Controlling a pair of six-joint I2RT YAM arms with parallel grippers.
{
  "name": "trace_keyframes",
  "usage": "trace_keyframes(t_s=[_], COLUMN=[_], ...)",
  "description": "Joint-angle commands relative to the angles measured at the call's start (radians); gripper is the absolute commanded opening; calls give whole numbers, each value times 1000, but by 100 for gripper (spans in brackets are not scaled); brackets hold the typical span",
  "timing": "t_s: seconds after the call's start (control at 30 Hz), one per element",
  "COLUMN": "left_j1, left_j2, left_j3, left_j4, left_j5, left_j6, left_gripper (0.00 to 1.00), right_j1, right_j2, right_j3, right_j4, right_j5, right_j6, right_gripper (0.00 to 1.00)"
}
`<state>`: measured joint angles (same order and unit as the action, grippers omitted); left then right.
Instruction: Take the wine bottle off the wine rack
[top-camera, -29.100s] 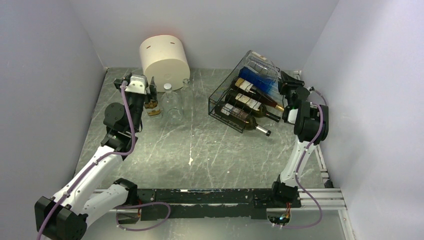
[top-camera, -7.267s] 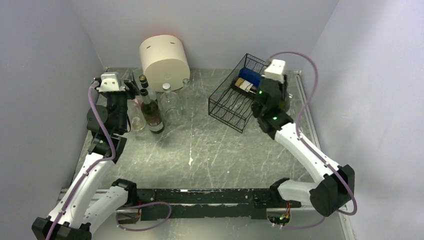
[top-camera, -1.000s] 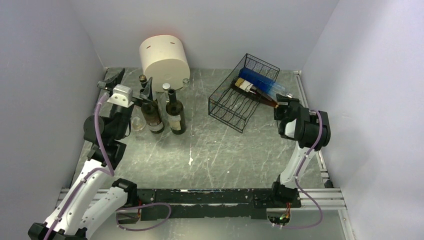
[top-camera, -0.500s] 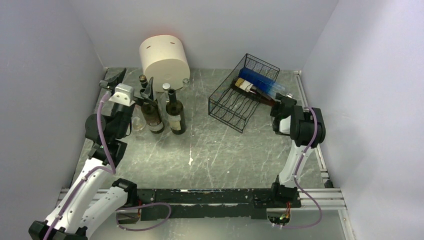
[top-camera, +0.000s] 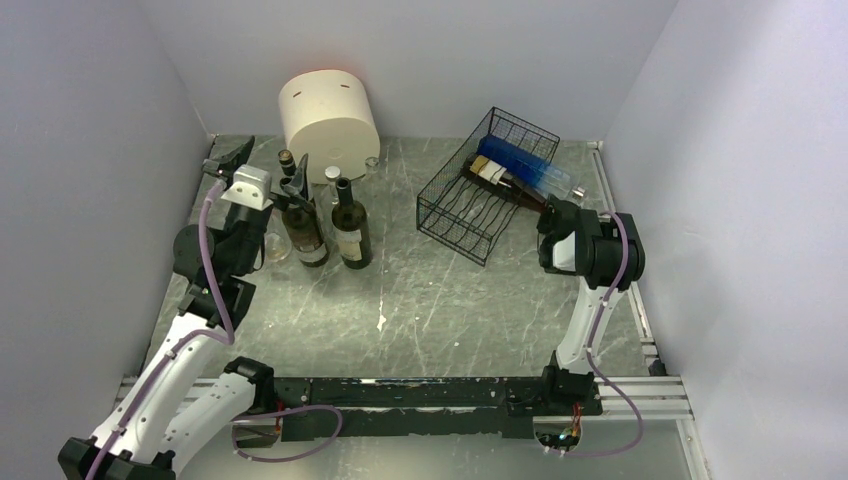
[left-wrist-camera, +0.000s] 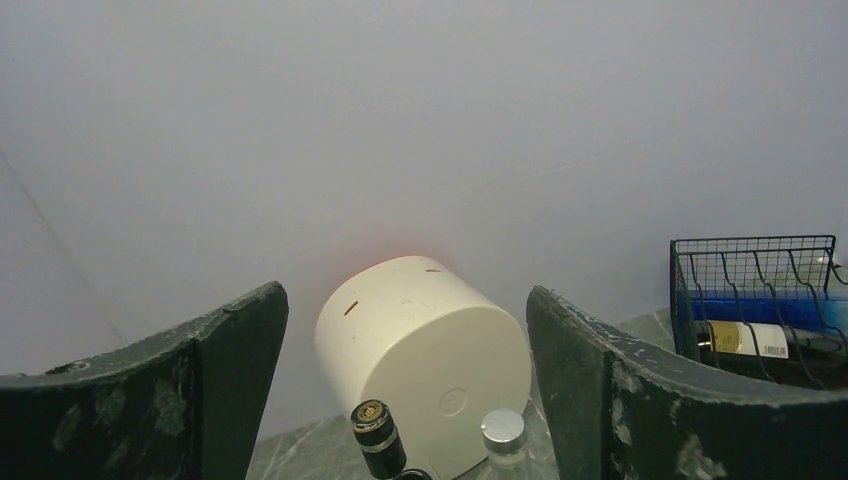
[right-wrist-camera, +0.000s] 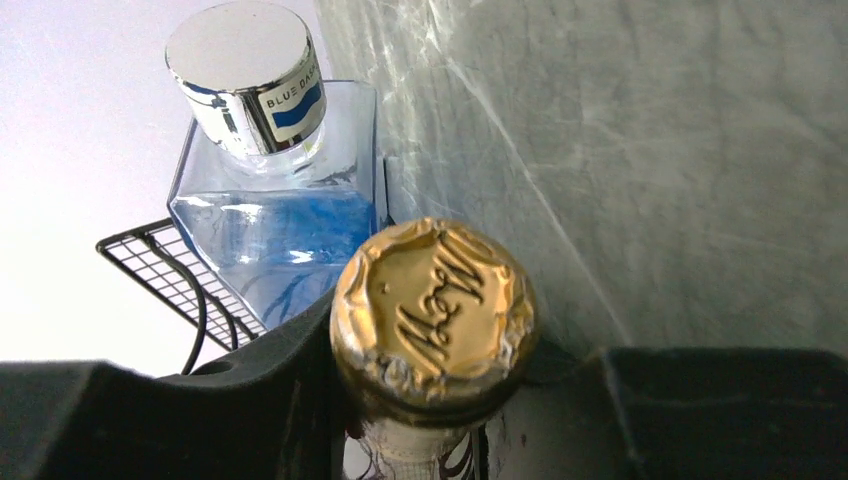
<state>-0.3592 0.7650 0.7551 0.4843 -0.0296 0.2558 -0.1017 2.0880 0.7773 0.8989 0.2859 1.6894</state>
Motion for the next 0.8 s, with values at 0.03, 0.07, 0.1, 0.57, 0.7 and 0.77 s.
trace_keyframes(t_s=[0.03,0.07,0.1,0.57,0.7,0.77], left_j1=[-6,-6,-6,-6,-6,-6], left_j2=[4,5,6,20,26,30], left_j3=[-2,-1,-2,-3,-3,-4], left_j4=[29,29,29,29,29,28], left_j5=[4,4,5,5,15,14], left_j6=[7,7,6,-1,-9,-10], left_gripper=[92,92,92,91,91,91], right_j1=[8,8,8,-103,-171,-196], right_j2=[6,-4,-12,-191,-234,-274], right_j3=[-94,-103,-110,-338,-385,-402], right_j4=[-4,-2,1,318,359,321], right_j5=[11,15,17,-71,-181,-221], right_j6=[45,53,60,-7,-45,-67], right_gripper=[32,30,27,0,0,0])
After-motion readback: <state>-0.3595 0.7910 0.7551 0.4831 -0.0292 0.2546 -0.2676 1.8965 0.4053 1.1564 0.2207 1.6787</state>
